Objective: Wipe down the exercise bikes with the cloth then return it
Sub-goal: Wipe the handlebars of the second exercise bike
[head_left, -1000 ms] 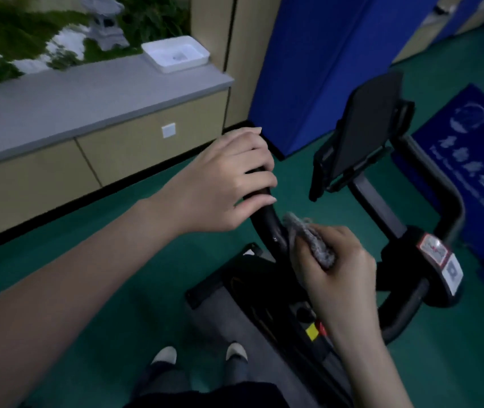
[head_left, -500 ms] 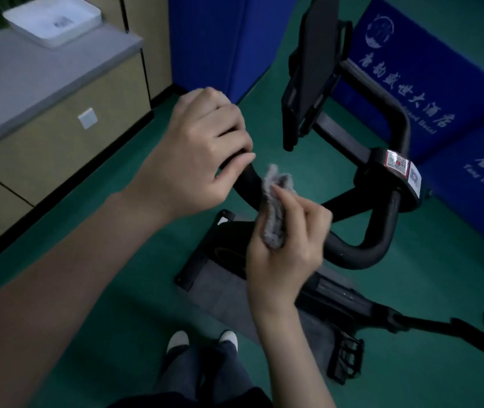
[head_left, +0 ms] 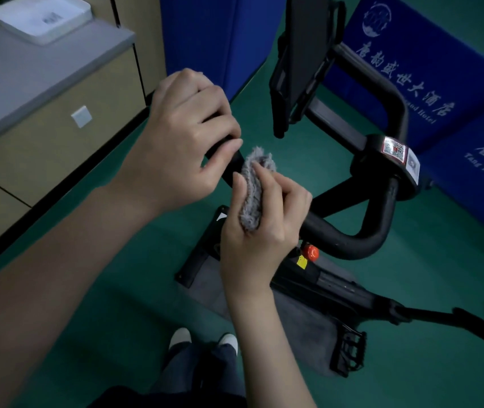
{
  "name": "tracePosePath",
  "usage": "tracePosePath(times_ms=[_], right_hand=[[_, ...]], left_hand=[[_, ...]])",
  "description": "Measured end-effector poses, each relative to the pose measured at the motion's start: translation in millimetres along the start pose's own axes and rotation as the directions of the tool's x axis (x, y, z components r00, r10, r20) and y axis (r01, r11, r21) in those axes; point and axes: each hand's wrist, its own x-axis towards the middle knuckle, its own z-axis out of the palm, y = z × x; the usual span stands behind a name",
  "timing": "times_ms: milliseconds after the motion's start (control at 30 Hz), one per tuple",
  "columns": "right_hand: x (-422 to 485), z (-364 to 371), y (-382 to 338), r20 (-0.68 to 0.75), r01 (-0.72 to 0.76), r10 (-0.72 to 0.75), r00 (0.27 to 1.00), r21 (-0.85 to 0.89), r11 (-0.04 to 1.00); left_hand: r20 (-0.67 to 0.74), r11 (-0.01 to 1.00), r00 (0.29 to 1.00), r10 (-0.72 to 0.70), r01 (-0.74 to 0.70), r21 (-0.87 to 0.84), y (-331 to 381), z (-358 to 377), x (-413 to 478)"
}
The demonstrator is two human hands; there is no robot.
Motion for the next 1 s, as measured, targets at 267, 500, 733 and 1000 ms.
tracePosePath(times_ms=[267,500,733,1000], right_hand=[[9.8,-12.3,6.9,0.085,0.028,-0.027,0.996,-0.014,1.0],[9.4,-24.1,11.0,-0.014,-0.029,0.028,1.0,-0.064,0.998],[4.1,-17.1,11.3,0.106,0.104,-0.099,0.989,-0.041,0.994],[-3.6,-46.4,35.1,-0.082,-0.008,-0.005,0.997,-0.154,0.988]], left_hand=[[-0.011,1.0,1.0,0.005,-0.005,0.001,-0.4,1.0,-0.7],[-0.028,1.0,1.0,0.004,-0.004,0.006,-1.2,2.4,-0.7],[-0.03,1.0,0.999,0.021,-0.021,0.009,-1.8,3.0,-0.7],[-0.051,1.0,0.999,0.01,-0.009,0.014,-0.3,5.8,-0.8]])
